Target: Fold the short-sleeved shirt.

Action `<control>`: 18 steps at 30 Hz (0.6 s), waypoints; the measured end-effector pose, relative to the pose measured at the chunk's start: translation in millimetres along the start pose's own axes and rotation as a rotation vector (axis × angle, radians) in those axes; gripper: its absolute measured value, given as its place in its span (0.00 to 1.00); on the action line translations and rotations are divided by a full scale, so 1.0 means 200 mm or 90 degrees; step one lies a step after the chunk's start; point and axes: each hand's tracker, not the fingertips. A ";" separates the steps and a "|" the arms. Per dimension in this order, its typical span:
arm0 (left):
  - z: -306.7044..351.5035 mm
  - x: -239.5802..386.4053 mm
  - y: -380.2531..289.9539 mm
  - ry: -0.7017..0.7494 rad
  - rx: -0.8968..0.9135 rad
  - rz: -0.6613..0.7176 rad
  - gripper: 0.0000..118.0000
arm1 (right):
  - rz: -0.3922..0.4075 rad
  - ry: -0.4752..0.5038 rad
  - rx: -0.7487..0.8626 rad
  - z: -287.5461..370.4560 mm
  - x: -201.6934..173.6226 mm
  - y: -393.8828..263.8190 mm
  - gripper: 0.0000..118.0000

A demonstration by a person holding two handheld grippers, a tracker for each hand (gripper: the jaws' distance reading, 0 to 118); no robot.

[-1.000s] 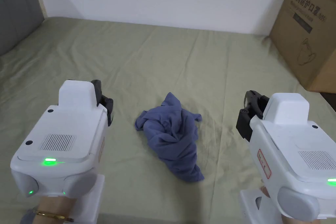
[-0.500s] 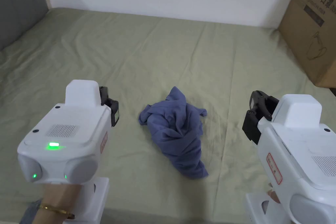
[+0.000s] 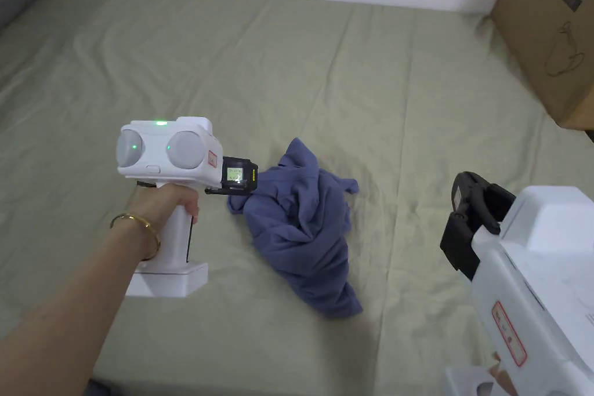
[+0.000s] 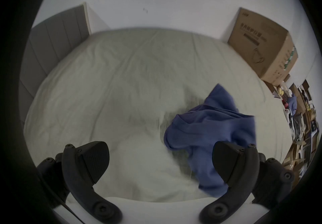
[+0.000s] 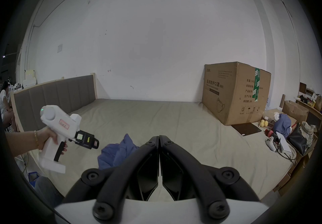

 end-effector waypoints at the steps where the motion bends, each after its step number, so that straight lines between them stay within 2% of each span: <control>1: -0.06 0.01 0.03 -0.004 -0.011 0.005 1.00 | 0.003 -0.005 -0.009 -0.02 0.01 -0.01 0.00; 8: -0.35 0.11 0.10 0.017 -0.104 -0.041 0.99 | -0.018 -0.037 -0.063 -0.14 0.12 -0.09 0.00; 10: -0.39 0.13 0.10 0.009 -0.110 -0.034 0.86 | -0.024 -0.041 -0.072 -0.17 0.13 -0.11 0.00; 11: -0.42 0.12 0.11 -0.018 -0.114 -0.020 0.72 | -0.026 -0.042 -0.076 -0.18 0.14 -0.11 0.00; 12: -0.42 0.13 0.11 -0.049 -0.114 -0.005 0.41 | -0.027 -0.044 -0.079 -0.19 0.14 -0.12 0.00; 13: -0.42 0.14 0.11 -0.088 -0.112 0.009 0.15 | -0.027 -0.046 -0.082 -0.19 0.14 -0.13 0.00; 14: -0.41 0.15 0.11 -0.112 -0.109 0.026 0.07 | -0.029 -0.046 -0.085 -0.20 0.14 -0.13 0.00; 16: -0.41 0.15 0.11 -0.069 -0.104 0.009 0.06 | -0.032 -0.044 -0.089 -0.20 0.14 -0.14 0.00; 18: -0.39 0.17 0.10 -0.067 -0.104 -0.027 0.05 | -0.034 -0.038 -0.095 -0.20 0.14 -0.14 0.00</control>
